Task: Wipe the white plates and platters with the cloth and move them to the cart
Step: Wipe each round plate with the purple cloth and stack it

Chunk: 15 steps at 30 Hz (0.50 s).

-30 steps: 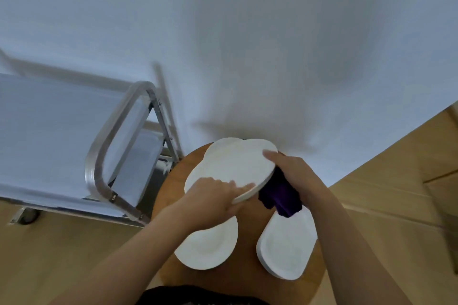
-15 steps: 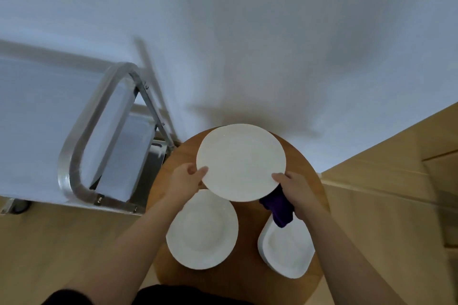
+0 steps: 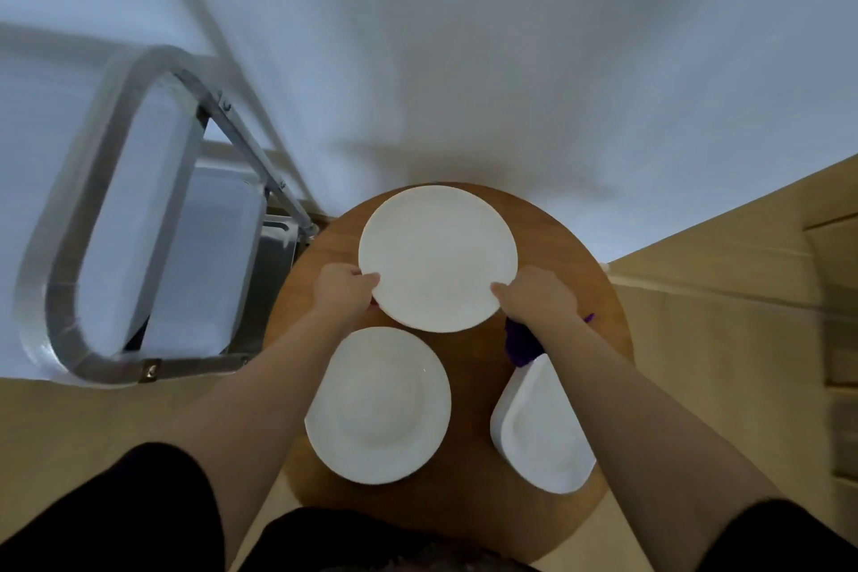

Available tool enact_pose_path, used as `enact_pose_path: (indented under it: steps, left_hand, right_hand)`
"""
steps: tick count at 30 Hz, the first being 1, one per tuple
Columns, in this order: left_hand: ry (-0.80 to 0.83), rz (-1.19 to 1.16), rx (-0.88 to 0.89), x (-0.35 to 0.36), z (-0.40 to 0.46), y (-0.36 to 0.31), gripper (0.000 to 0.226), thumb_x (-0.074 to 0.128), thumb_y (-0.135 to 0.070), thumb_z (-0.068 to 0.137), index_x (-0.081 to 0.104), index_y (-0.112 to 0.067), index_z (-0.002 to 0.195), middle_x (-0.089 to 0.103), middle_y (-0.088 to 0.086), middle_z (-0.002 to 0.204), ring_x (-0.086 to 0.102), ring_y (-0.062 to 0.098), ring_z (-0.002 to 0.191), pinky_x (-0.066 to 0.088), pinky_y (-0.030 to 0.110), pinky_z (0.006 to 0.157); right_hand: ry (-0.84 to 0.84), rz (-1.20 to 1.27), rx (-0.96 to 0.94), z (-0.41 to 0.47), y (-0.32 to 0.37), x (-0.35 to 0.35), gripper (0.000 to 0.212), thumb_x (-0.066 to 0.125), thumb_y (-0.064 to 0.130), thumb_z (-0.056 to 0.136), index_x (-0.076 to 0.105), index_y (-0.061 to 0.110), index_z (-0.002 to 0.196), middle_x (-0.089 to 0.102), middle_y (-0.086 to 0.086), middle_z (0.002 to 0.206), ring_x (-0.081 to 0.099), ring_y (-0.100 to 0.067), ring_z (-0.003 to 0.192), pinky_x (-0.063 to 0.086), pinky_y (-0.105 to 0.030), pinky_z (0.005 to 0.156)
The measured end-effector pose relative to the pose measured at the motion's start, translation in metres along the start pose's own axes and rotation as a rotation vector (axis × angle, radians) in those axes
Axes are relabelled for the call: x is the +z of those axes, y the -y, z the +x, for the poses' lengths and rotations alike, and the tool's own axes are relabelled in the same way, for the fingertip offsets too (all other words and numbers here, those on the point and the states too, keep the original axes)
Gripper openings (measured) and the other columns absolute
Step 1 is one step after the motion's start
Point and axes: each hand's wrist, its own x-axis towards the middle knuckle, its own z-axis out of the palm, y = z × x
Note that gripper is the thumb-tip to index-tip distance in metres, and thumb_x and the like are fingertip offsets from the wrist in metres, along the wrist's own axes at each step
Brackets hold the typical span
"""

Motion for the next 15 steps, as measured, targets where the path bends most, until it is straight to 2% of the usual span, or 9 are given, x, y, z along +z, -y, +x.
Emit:
enact_pose_path:
  steps: [2,4,5,7,9,12,15]
  left_hand:
    - [-0.015,0.028,-0.008,0.002,0.006,0.002,0.024,0.060,-0.013,0.091,0.056,-0.015,0.067,0.055,-0.003,0.070,0.057,0.013,0.064,0.043,0.014,0.036]
    - [-0.021,0.074,-0.009,0.004,0.013,0.006,0.027,0.061,-0.015,0.091,0.056,-0.015,0.065,0.056,-0.003,0.069,0.060,0.018,0.068,0.051,0.022,0.049]
    - [-0.023,0.103,-0.007,0.005,0.016,0.009,0.028,0.061,-0.016,0.091,0.056,-0.015,0.064,0.057,-0.002,0.068,0.060,0.019,0.068,0.052,0.026,0.055]
    - [-0.032,0.166,0.019,0.006,0.021,0.012,0.027,0.060,-0.019,0.092,0.057,-0.016,0.065,0.059,-0.001,0.071,0.059,0.016,0.067,0.050,0.025,0.056]
    - [-0.037,0.295,0.082,0.004,0.026,0.010,0.022,0.060,-0.023,0.092,0.062,-0.012,0.073,0.063,0.003,0.079,0.062,0.019,0.073,0.052,0.028,0.064]
    - [-0.034,0.590,0.219,0.000,0.031,0.000,0.026,0.056,-0.029,0.094,0.064,-0.005,0.094,0.063,0.008,0.090,0.062,0.023,0.084,0.051,0.029,0.072]
    - [-0.040,0.722,0.297,-0.004,0.033,-0.002,0.029,0.052,-0.032,0.096,0.061,-0.005,0.097,0.062,0.009,0.090,0.060,0.021,0.082,0.049,0.028,0.071]
  right_hand:
    - [-0.009,-0.032,0.012,0.001,0.003,0.006,0.031,0.044,0.041,0.094,0.055,0.014,0.084,0.058,-0.003,0.079,0.052,-0.015,0.066,0.040,-0.027,0.058]
    - [-0.002,0.006,0.034,0.003,0.004,0.012,0.030,0.044,0.040,0.094,0.057,0.013,0.087,0.057,-0.004,0.080,0.052,-0.015,0.066,0.041,-0.027,0.059]
    - [0.001,0.032,0.046,0.003,0.004,0.015,0.031,0.044,0.039,0.094,0.058,0.012,0.091,0.058,-0.004,0.083,0.053,-0.016,0.069,0.042,-0.027,0.061]
    - [-0.017,0.049,0.052,0.004,0.004,0.022,0.035,0.043,0.040,0.095,0.059,0.009,0.101,0.058,-0.008,0.099,0.053,-0.019,0.080,0.041,-0.029,0.067]
    - [-0.052,0.034,0.062,0.005,0.006,0.028,0.040,0.042,0.042,0.096,0.056,0.008,0.109,0.052,-0.012,0.113,0.050,-0.023,0.091,0.038,-0.031,0.071]
    - [-0.072,0.032,0.083,0.007,0.010,0.034,0.043,0.041,0.046,0.096,0.055,0.009,0.115,0.049,-0.013,0.120,0.050,-0.029,0.108,0.042,-0.034,0.078]
    - [-0.077,0.054,0.104,0.008,0.015,0.039,0.044,0.041,0.047,0.096,0.054,0.010,0.116,0.049,-0.012,0.120,0.050,-0.030,0.110,0.045,-0.037,0.084]
